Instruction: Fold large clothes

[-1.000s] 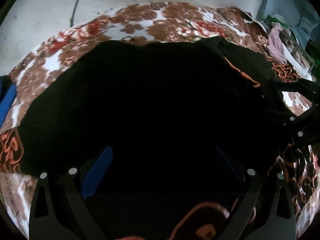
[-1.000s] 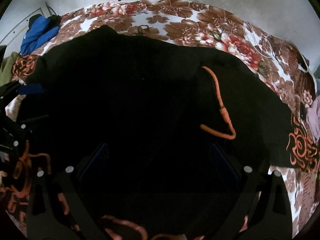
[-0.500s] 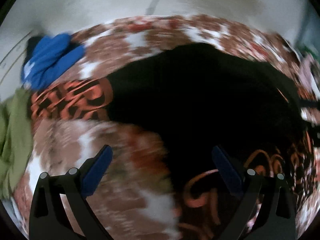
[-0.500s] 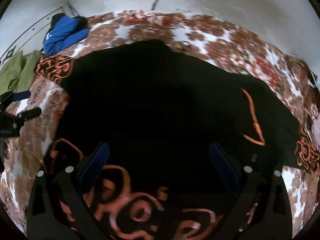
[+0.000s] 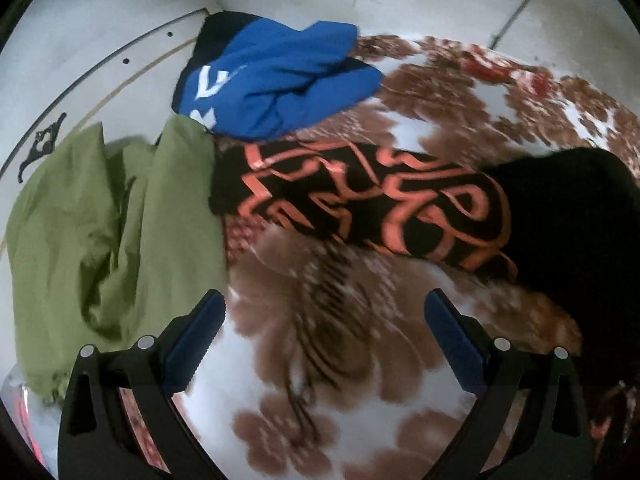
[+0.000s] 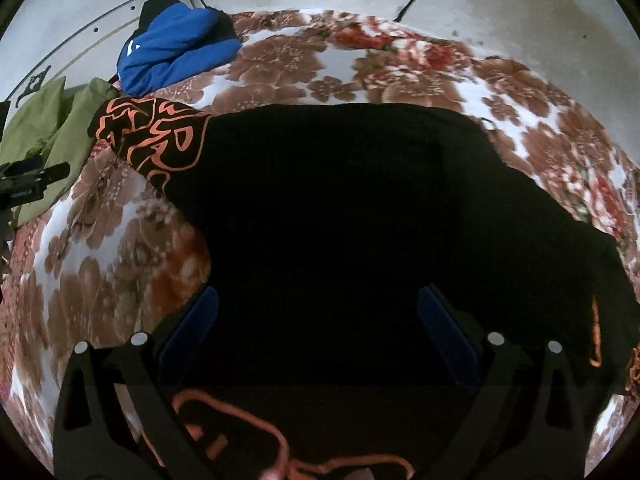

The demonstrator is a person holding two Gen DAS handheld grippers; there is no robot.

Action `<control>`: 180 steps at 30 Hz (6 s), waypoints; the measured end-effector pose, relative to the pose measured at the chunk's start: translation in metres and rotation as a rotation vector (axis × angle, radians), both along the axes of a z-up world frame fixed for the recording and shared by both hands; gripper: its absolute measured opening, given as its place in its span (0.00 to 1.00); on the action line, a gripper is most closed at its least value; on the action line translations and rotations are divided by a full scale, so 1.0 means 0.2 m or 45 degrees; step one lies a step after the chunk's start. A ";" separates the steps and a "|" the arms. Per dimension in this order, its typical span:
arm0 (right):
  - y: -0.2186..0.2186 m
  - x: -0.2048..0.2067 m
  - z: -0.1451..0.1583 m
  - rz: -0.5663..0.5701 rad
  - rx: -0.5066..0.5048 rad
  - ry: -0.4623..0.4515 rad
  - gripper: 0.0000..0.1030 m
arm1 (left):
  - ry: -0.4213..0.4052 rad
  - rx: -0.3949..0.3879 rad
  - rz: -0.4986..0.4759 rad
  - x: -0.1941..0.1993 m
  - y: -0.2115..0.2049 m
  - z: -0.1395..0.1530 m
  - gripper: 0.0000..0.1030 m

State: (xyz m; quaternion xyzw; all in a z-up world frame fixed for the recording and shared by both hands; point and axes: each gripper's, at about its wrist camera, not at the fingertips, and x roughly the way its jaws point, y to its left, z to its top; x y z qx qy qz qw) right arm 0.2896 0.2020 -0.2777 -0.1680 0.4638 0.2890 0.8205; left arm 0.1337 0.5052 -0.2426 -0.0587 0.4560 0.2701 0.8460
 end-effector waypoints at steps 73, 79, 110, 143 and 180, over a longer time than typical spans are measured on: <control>0.10 -0.10 -0.47 -0.043 0.017 -0.006 0.96 | -0.525 -0.591 -0.585 0.97 -1.11 0.69 0.17; 0.10 -0.14 -0.47 -0.057 0.009 -0.046 0.96 | -0.442 -0.672 -0.665 1.05 -1.54 0.54 0.17; 0.00 -0.38 -0.37 0.053 -0.014 -0.199 0.96 | 0.185 0.329 -1.256 0.89 -3.23 -0.23 0.81; -1.07 0.05 0.13 -0.297 -0.012 -0.230 0.95 | 0.047 -0.148 -0.686 0.95 -1.83 0.10 0.95; -2.04 0.50 -0.02 -0.479 0.203 0.027 0.95 | -0.158 -0.158 -0.705 0.73 -2.09 -0.04 0.95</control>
